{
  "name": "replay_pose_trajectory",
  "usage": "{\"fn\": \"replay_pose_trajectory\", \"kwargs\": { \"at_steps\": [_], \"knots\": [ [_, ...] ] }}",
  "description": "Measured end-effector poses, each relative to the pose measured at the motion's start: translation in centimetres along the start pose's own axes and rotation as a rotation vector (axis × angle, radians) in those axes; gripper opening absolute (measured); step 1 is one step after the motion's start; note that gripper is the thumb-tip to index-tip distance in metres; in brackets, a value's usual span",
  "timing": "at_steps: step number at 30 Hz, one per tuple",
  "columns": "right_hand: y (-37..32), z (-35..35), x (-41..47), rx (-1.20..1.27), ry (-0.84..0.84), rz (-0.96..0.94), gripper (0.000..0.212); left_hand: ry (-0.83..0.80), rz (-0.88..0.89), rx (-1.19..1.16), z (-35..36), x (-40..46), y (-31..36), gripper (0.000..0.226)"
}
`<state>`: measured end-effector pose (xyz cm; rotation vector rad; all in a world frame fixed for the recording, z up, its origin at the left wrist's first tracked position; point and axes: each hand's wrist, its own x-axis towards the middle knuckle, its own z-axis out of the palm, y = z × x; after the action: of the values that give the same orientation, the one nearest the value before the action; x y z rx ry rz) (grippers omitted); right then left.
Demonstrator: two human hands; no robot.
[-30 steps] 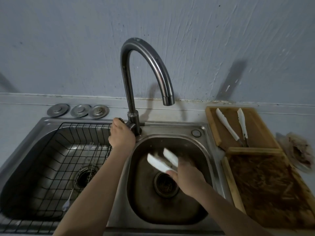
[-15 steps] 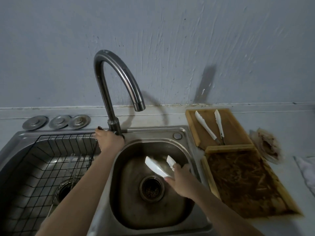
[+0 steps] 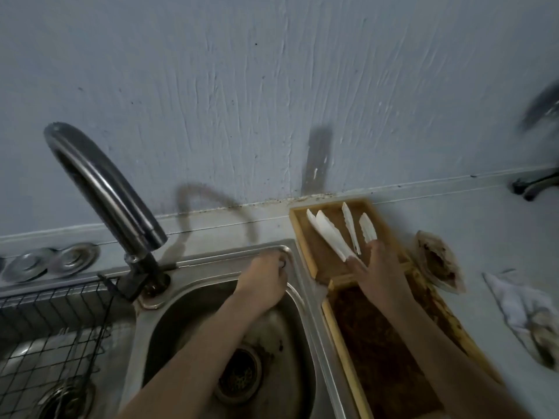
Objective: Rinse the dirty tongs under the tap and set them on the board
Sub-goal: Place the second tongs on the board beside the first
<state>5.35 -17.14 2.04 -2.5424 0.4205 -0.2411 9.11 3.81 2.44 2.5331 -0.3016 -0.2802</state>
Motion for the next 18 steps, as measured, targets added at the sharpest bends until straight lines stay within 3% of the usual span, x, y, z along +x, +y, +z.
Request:
{"fn": "replay_pose_trajectory", "kwargs": {
  "at_steps": [9,18],
  "knots": [
    [1.9,3.5,4.1,-0.125,-0.082,-0.088,0.047,-0.030,0.211,0.326,5.3,5.4,2.6,0.029],
    [0.9,6.8,7.6,-0.202,0.007,-0.051,0.056,-0.034,0.318,0.452,5.7,7.0,1.1,0.053]
  ]
}}
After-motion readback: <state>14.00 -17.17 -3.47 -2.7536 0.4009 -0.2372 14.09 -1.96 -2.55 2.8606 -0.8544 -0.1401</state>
